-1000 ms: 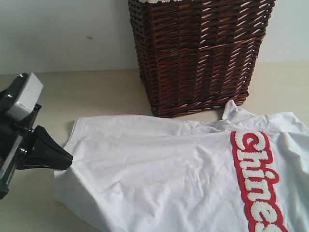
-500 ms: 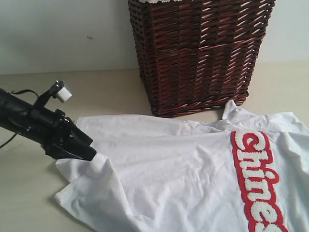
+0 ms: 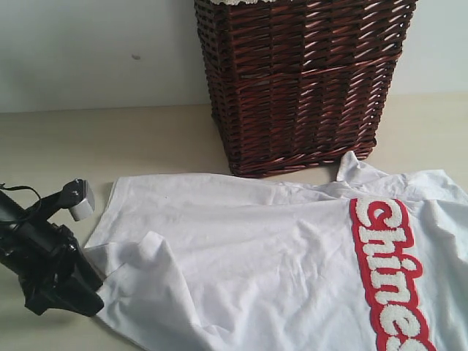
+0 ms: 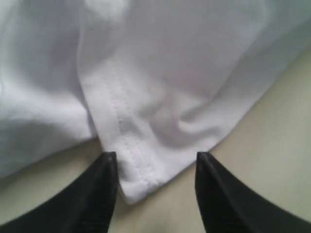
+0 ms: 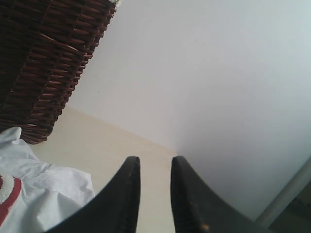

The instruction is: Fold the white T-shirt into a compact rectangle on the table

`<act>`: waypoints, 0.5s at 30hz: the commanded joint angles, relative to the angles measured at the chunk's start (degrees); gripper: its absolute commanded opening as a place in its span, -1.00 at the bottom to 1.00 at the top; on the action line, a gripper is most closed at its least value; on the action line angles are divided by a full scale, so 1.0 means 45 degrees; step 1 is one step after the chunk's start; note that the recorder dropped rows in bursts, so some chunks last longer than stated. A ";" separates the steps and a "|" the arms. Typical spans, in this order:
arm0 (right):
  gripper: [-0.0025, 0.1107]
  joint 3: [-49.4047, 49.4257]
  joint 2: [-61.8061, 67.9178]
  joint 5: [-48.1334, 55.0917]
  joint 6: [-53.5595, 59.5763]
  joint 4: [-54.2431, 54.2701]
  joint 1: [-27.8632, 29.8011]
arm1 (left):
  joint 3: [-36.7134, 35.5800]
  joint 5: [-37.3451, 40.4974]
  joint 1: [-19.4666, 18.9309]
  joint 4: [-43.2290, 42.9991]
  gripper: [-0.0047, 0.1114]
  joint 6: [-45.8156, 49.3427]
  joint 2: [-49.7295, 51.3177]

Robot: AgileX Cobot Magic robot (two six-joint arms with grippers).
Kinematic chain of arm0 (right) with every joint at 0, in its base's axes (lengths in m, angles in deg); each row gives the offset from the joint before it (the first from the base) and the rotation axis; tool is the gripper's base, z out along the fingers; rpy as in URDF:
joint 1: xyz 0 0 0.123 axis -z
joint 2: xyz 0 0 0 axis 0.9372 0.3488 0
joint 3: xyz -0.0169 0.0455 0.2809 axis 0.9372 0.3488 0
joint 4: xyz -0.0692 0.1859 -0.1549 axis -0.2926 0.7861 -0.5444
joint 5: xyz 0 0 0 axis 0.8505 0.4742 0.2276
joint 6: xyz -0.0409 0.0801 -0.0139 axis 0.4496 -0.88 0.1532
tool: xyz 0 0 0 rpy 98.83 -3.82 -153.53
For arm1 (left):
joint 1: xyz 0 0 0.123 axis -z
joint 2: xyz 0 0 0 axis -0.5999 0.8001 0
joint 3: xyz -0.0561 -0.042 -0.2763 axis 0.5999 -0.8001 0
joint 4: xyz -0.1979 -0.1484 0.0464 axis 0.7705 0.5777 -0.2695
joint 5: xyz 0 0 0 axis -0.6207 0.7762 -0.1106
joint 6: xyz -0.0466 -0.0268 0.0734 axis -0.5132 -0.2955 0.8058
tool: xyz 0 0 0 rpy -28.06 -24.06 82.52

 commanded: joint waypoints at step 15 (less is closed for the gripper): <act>-0.53 0.0055 -0.0077 0.0026 -0.0124 -0.0044 0.0049 | -0.0002 0.0747 -0.0040 -0.0472 -0.92 -0.0666 0.0608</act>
